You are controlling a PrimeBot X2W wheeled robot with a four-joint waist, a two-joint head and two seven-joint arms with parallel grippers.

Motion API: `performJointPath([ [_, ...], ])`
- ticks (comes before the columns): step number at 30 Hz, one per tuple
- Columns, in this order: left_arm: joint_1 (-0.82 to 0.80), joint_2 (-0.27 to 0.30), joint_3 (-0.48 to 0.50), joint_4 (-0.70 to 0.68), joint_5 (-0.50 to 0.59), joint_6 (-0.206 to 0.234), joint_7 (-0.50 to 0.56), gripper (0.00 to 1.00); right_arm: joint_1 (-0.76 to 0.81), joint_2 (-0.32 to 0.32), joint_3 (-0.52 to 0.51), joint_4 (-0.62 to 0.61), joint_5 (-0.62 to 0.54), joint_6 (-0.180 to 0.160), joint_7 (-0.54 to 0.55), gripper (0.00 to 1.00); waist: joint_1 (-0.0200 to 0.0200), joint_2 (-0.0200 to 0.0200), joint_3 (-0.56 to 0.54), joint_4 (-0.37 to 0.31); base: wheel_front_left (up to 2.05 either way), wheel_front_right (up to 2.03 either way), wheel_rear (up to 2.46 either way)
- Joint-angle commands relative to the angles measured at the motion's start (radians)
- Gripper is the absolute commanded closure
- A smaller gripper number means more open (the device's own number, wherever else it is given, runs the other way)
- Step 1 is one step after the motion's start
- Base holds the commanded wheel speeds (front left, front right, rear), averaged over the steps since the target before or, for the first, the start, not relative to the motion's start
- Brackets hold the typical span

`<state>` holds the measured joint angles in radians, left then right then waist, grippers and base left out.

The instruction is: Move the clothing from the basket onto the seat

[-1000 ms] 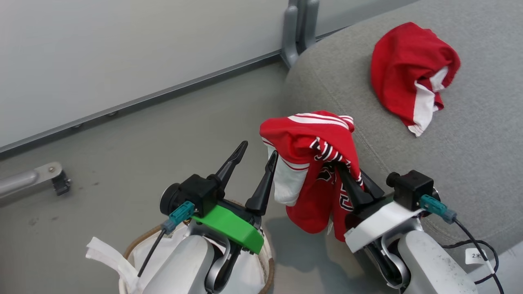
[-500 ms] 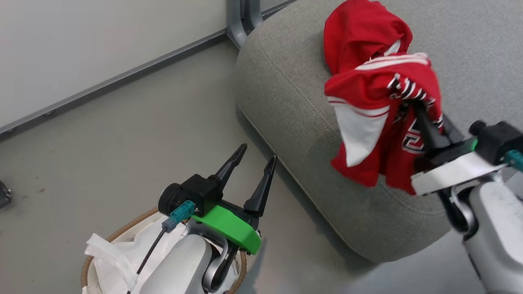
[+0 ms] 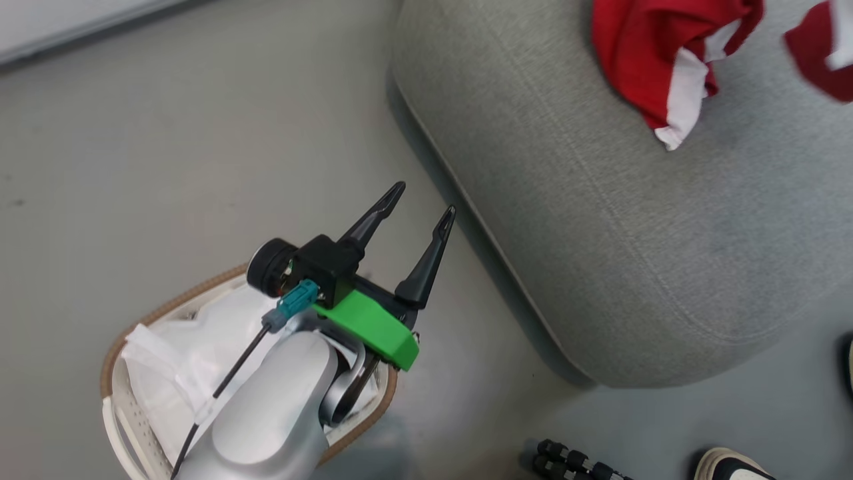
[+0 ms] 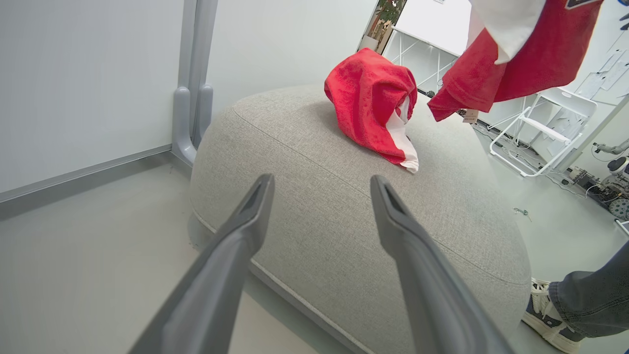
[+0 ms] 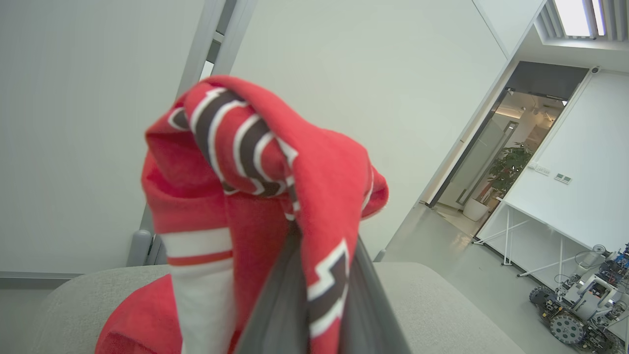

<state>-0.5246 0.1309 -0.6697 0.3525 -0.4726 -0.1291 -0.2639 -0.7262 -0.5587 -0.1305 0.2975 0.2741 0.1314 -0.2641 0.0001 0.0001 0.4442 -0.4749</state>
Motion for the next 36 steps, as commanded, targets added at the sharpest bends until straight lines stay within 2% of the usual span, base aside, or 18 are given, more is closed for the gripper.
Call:
performJointPath([
  [1, -0.03, 0.01, -0.003, -0.001, 0.011, -0.002, 0.0, 0.0, -0.036, -0.011, -0.014, 0.019, -0.006, -0.001, 0.0, 1.0, -0.0001, -0.0001, 0.117, 0.074, 0.0, 0.0, 0.0],
  [5, -0.071, 0.005, -0.025, -0.002, 0.009, -0.002, 0.0, 0.0, -0.113, -0.046, -0.042, 0.111, -0.023, -0.001, 0.006, 1.0, -0.0001, -0.0001, 0.177, 0.116, 0.0, 0.0, 0.0],
  [11, -0.132, -0.013, -0.075, -0.001, 0.009, -0.002, -0.001, 0.0, -0.206, -0.057, -0.113, 0.235, -0.03, -0.001, 0.006, 1.0, -0.0001, -0.0001, 0.251, 0.192, 0.0, 0.0, 0.0],
  [18, -0.167, -0.031, -0.075, -0.007, 0.011, -0.002, 0.0, 0.0, -0.232, -0.022, -0.118, 0.374, -0.049, -0.001, 0.001, 1.0, -0.0001, -0.0001, 0.316, 0.256, 0.0, 0.0, 0.0],
  [26, -0.157, -0.03, -0.057, -0.001, 0.009, -0.002, -0.001, 0.0, -0.189, 0.035, -0.11, 0.42, -0.04, -0.001, -0.002, 1.0, -0.0001, -0.0001, 0.324, 0.275, 0.0, 0.0, 0.0],
  [28, -0.146, -0.03, -0.048, 0.001, 0.01, -0.002, 0.0, 0.0, -0.166, 0.051, -0.123, 0.404, -0.049, -0.001, -0.002, 0.0, -0.0001, -0.0001, 0.313, 0.273, 0.0, 0.0, 0.0],
  [36, -0.094, -0.024, 0.01, -0.008, 0.029, -0.002, -0.001, 0.0, -0.033, 0.123, -0.162, 0.306, -0.059, -0.001, -0.002, 0.0, -0.0001, -0.0001, 0.219, 0.257, 0.0, 0.0, 0.0],
])
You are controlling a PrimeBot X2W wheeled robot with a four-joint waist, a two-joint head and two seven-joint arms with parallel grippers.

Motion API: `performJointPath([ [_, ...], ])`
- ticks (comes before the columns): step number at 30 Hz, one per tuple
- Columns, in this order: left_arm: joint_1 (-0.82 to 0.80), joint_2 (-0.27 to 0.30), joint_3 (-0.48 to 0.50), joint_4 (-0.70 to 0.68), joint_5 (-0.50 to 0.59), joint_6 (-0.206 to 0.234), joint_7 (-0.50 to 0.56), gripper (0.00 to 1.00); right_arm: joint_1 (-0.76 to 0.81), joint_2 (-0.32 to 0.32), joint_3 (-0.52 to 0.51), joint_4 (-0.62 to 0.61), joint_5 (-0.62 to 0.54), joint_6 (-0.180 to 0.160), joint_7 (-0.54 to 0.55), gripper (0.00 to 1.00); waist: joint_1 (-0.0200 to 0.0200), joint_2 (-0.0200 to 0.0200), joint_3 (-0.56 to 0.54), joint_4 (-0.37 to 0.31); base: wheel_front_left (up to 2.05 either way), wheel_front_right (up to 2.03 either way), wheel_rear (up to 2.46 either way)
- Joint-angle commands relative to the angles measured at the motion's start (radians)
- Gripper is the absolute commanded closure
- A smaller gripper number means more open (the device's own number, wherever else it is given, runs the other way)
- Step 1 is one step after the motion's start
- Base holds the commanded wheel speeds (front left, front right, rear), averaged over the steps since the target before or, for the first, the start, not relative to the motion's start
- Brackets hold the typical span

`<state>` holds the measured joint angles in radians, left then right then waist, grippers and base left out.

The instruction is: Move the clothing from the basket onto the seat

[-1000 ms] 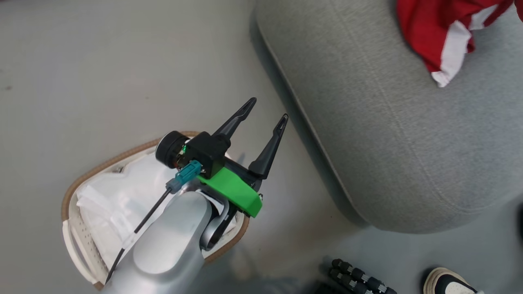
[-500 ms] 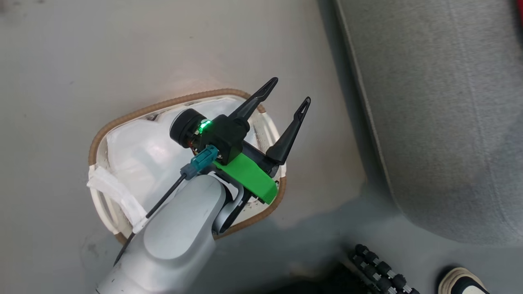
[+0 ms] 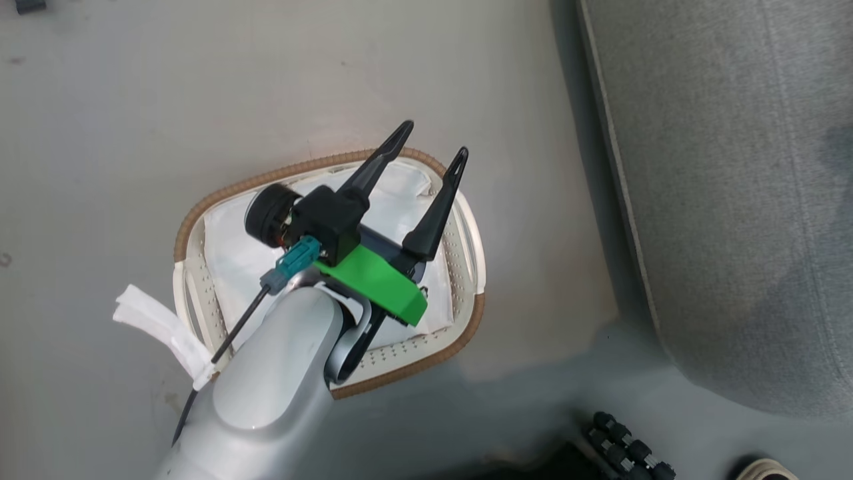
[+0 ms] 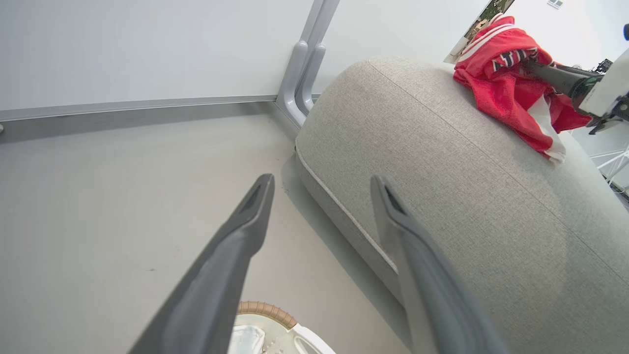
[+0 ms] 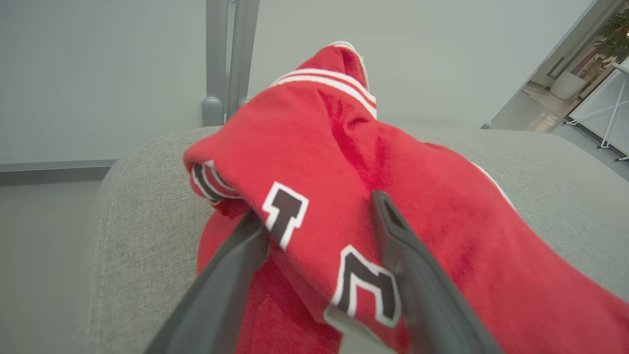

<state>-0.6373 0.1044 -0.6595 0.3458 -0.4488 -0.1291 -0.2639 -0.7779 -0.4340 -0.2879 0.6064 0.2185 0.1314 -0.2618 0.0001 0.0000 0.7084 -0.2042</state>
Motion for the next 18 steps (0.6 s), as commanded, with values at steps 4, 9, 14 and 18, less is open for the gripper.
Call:
performJointPath([
  [4, 0.057, 0.001, 0.035, 0.001, 0.012, -0.002, -0.001, 0.0, 0.103, 0.032, 0.005, -0.069, -0.003, -0.001, -0.004, 0.0, -0.0001, 0.0, -0.105, -0.013, 0.0, 0.0, 0.0],
  [9, 0.127, -0.008, 0.081, -0.013, 0.029, -0.002, -0.001, 0.0, 0.202, 0.079, 0.04, -0.161, 0.001, -0.001, -0.004, 0.0, -0.0001, 0.0, -0.193, 0.0, 0.0, 0.0, 0.0],
  [14, 0.191, -0.013, 0.137, -0.022, 0.057, -0.002, -0.001, 0.0, 0.275, 0.128, 0.078, -0.241, 0.01, -0.001, -0.004, 0.0, -0.0001, 0.0, -0.265, 0.027, 0.0, 0.0, 0.0],
  [18, 0.241, -0.019, 0.206, -0.043, 0.108, -0.002, 0.0, 0.0, 0.311, 0.171, 0.116, -0.268, 0.02, -0.001, -0.004, 0.0, -0.0001, 0.0, -0.314, 0.058, 0.0, 0.0, 0.0],
])
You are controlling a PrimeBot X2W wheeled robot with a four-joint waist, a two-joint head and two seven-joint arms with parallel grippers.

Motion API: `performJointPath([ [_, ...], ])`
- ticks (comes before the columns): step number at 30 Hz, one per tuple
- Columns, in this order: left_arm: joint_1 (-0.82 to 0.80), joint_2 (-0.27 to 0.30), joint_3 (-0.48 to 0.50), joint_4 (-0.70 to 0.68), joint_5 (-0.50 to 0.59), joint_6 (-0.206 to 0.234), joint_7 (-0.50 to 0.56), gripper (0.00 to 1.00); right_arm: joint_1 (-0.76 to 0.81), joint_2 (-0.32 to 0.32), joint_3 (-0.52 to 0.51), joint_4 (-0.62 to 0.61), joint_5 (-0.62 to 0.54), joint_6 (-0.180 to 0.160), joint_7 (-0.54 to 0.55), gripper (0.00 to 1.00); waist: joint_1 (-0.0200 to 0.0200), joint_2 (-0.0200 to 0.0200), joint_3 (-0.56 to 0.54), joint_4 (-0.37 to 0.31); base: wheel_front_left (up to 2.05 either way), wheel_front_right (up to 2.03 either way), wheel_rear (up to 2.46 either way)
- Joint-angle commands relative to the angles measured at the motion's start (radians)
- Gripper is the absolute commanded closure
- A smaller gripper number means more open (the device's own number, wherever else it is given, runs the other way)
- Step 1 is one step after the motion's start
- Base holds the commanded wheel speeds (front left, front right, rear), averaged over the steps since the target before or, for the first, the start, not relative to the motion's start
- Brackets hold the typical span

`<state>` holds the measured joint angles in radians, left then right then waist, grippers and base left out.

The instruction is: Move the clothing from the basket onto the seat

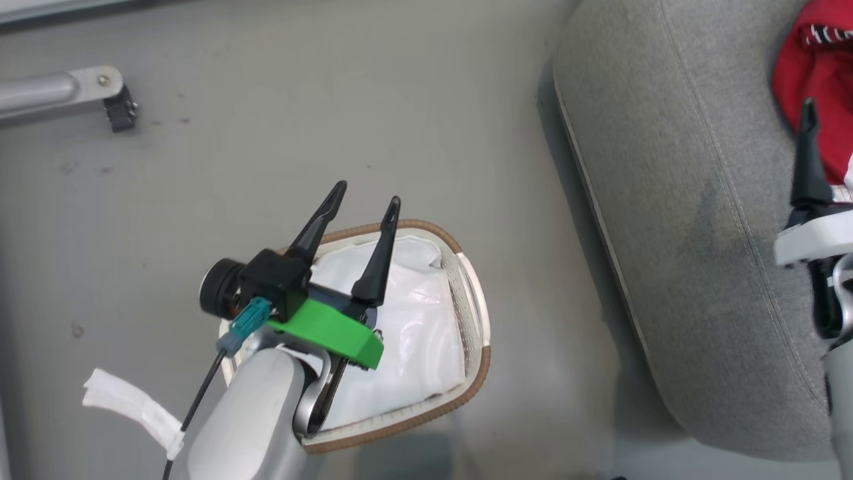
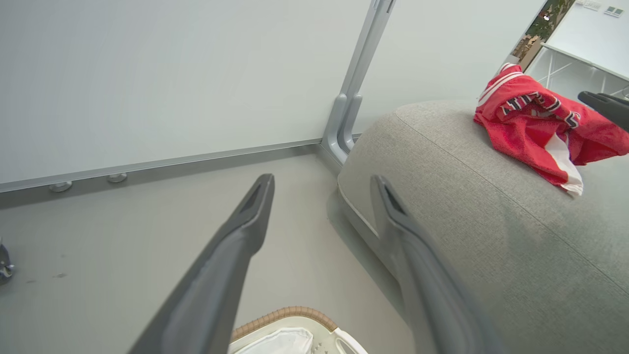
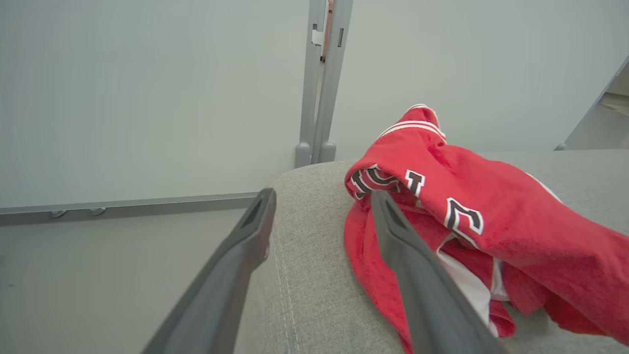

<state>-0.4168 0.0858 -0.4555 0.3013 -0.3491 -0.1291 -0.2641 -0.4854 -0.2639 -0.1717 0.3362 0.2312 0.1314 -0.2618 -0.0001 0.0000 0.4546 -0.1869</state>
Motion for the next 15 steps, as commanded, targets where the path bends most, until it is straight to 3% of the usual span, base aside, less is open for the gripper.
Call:
performJointPath([
  [1, 0.033, -0.003, 0.02, -0.004, 0.019, -0.002, 0.0, 0.0, 0.022, 0.015, 0.01, 0.0, 0.019, -0.001, -0.004, 0.0, 0.0001, 0.0, -0.074, 0.051, 0.0, 0.0, 0.0],
  [15, 0.16, -0.021, 0.28, 0.019, 0.091, -0.002, 0.0, 0.0, 0.081, 0.106, 0.14, 0.026, 0.002, -0.001, -0.005, 0.0, 0.0001, 0.0, -0.211, 0.151, 0.0, 0.0, 0.0],
])
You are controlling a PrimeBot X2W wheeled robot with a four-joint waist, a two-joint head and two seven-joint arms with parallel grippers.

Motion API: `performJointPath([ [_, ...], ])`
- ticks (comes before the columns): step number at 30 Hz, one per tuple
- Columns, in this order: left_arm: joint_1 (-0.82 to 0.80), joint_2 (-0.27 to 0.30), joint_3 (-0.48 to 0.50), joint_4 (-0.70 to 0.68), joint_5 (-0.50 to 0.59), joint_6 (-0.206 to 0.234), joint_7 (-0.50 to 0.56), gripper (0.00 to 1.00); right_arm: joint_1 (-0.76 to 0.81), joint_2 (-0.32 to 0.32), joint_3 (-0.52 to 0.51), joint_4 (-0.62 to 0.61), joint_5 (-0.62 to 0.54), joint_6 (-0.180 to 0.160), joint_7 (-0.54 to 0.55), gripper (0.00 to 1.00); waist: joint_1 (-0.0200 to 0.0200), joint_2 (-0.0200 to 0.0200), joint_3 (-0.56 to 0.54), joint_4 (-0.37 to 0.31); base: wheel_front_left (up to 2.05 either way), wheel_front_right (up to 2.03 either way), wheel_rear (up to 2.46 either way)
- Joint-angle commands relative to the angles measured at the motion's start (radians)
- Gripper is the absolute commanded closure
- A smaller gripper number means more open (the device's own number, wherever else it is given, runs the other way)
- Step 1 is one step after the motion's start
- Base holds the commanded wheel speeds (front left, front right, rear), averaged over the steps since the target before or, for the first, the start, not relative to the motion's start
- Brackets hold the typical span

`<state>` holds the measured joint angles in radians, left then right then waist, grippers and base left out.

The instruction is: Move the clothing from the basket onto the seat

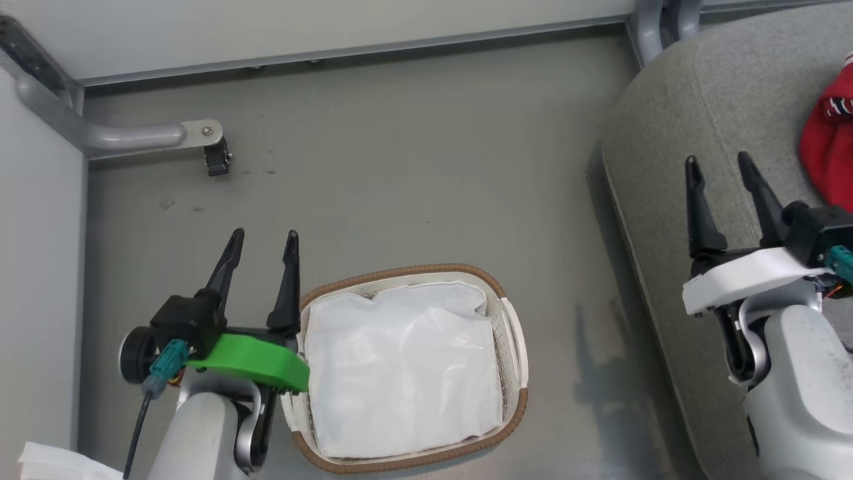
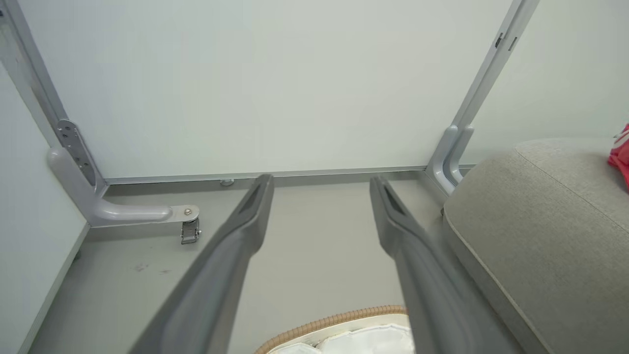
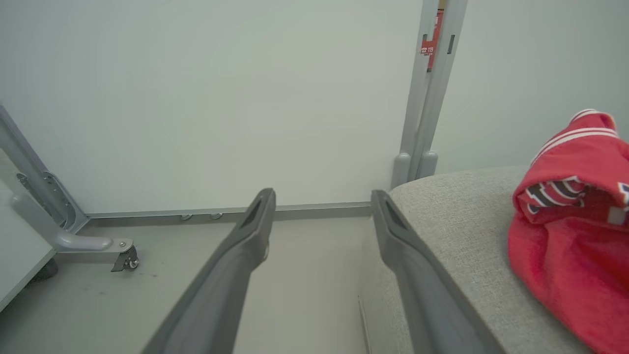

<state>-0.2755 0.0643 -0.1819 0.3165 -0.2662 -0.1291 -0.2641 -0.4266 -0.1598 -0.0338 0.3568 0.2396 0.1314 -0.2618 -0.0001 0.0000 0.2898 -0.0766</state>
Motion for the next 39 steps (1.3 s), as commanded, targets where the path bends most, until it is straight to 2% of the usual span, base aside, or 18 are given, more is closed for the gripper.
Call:
performJointPath([
  [1, 0.03, 0.0, 0.023, 0.013, 0.003, -0.002, 0.0, 0.0, 0.027, 0.008, 0.006, 0.007, -0.006, -0.001, -0.005, 0.0, 0.0001, 0.0, -0.054, 0.045, 0.0, 0.0, 0.0],
  [9, 0.111, -0.002, 0.114, 0.036, 0.043, -0.002, 0.0, 0.0, 0.112, 0.05, -0.002, 0.011, -0.012, -0.001, -0.005, 0.0, 0.0001, 0.0, -0.126, 0.074, 0.0, 0.0, 0.0],
  [19, 0.239, -0.007, 0.206, 0.002, 0.062, -0.002, 0.0, 0.0, 0.209, 0.075, 0.017, 0.028, -0.006, -0.001, -0.005, 0.0, 0.0001, 0.0, -0.202, 0.068, 0.0, 0.0, 0.0],
  [31, 0.348, -0.013, 0.222, -0.056, 0.034, -0.002, 0.0, 0.0, 0.296, 0.082, 0.03, 0.029, 0.001, -0.001, -0.005, 0.0, 0.0001, 0.0, -0.252, 0.058, 0.0, 0.0, 0.0],
  [32, 0.336, -0.013, 0.218, -0.053, 0.031, 0.0, 0.0, 1.0, 0.285, 0.084, 0.031, 0.032, -0.004, 0.0, 0.0, 1.0, 0.0001, 0.0, -0.25, 0.058, 0.0, 0.0, 0.0],
  [35, 0.337, -0.015, 0.214, -0.028, 0.025, 0.0, 0.002, 1.0, 0.297, 0.089, 0.031, 0.056, 0.001, 0.0, 0.004, 1.0, 0.0001, 0.0, -0.251, 0.058, 0.0, 0.0, 0.0],
  [39, 0.328, -0.015, 0.218, -0.031, -0.052, 0.0, 0.022, 1.0, 0.292, 0.09, 0.018, 0.053, 0.075, 0.0, 0.031, 1.0, 0.0001, 0.0, -0.252, 0.059, 0.0, 0.0, 0.0],
])
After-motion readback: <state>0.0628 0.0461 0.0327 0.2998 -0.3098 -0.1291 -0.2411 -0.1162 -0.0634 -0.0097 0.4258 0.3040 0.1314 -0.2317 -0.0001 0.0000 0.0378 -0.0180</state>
